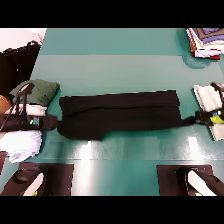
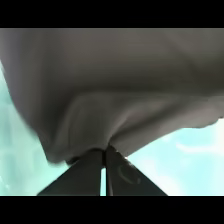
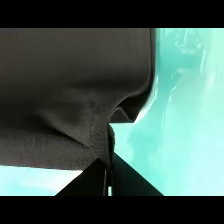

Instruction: Fold the shirts.

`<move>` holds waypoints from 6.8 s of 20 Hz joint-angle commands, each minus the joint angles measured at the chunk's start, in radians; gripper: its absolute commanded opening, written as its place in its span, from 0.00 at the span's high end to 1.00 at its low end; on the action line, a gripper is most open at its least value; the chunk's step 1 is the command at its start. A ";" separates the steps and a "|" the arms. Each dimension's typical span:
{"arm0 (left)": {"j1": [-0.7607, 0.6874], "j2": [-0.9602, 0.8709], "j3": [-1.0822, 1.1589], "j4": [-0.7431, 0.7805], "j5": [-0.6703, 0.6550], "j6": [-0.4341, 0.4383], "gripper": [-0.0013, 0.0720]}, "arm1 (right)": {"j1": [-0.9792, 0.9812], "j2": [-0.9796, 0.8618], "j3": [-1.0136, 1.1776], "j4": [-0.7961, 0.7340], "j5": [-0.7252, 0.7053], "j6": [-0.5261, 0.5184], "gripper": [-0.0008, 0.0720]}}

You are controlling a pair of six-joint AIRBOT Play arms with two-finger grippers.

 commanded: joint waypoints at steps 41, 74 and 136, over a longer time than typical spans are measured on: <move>-0.289 -0.787 0.489 -0.104 0.343 0.132 0.94 | -0.082 -0.787 0.470 0.487 0.000 -0.274 0.97; -0.060 -0.748 0.899 0.307 0.021 0.110 0.94 | 0.810 -0.626 0.788 0.696 -0.281 -0.285 0.97; -0.370 -0.645 0.880 0.073 0.236 0.108 0.94 | -0.446 -0.621 0.768 0.502 -0.178 -0.079 0.97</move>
